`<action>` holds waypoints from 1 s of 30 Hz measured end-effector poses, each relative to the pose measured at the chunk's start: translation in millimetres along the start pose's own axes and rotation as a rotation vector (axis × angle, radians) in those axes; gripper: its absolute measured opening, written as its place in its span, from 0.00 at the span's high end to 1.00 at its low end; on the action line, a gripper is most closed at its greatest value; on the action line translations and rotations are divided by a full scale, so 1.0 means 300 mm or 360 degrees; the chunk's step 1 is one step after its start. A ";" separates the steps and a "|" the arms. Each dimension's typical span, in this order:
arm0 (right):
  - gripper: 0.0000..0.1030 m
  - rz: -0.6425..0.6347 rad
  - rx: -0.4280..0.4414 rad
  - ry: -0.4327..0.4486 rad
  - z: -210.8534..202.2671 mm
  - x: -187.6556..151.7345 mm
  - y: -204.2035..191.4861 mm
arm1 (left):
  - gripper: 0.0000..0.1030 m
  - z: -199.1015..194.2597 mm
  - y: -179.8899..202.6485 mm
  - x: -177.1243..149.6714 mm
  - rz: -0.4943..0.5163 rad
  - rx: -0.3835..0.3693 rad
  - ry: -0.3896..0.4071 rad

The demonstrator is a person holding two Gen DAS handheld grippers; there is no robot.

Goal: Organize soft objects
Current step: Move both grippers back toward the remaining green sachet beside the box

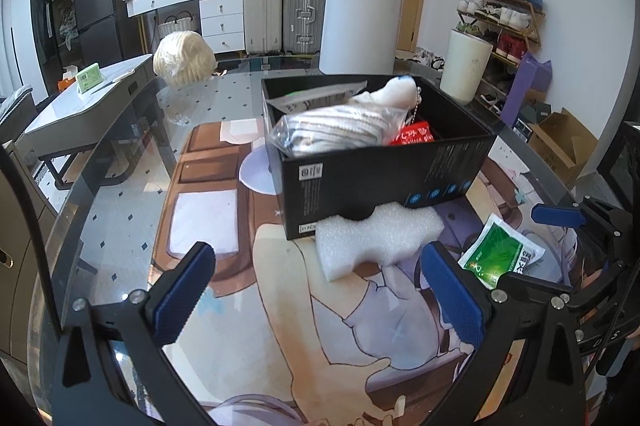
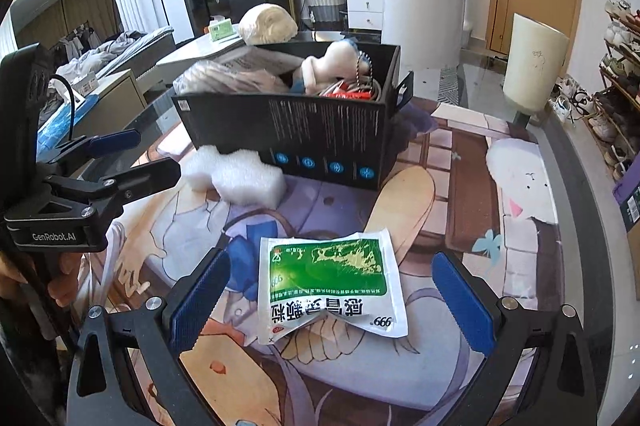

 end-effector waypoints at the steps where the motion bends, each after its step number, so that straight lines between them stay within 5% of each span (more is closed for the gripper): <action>1: 0.01 -0.0001 0.0002 -0.0015 0.007 -0.005 -0.001 | 0.00 0.002 -0.001 0.000 0.0001 0.0001 -0.0005; 30: 0.01 -0.0058 -0.0066 -0.0169 0.077 -0.057 -0.001 | 0.00 0.054 0.028 -0.042 0.0070 0.0058 -0.0096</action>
Point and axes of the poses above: each gripper's, at about its wrist camera, not at the fingertips, and z roughly the way its jaws point, y to its right, x to its top, the point moved 8 cm from there along z, roughly the way its jaws point, and after that the axes turned 9 degrees about -z, right-handed, at the moved point
